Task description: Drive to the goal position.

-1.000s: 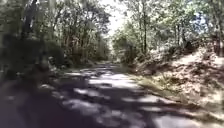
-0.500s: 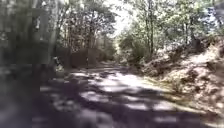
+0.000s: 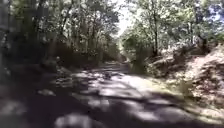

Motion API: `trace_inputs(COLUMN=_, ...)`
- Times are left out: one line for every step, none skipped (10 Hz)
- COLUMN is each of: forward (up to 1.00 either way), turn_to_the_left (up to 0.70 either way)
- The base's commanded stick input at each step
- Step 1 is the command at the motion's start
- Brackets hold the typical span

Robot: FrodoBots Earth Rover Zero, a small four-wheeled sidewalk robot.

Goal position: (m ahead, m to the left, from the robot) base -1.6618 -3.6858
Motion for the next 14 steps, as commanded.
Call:
trace_inputs(forward=0.45, turn_to_the_left=0.0)
trace_inputs(forward=0.45, turn_to_the_left=0.0)
trace_inputs(forward=0.45, turn_to_the_left=0.0)
trace_inputs(forward=0.45, turn_to_the_left=0.0)
trace_inputs(forward=0.45, turn_to_the_left=0.0)
trace_inputs(forward=0.45, turn_to_the_left=0.0)
trace_inputs(forward=0.45, turn_to_the_left=0.0)
trace_inputs(forward=0.45, turn_to_the_left=0.0)
trace_inputs(forward=0.45, turn_to_the_left=0.0)
trace_inputs(forward=0.45, turn_to_the_left=0.0)
trace_inputs(forward=0.45, turn_to_the_left=0.0)
trace_inputs(forward=0.45, turn_to_the_left=0.0)
trace_inputs(forward=0.45, turn_to_the_left=0.0)
trace_inputs(forward=0.45, turn_to_the_left=0.0)
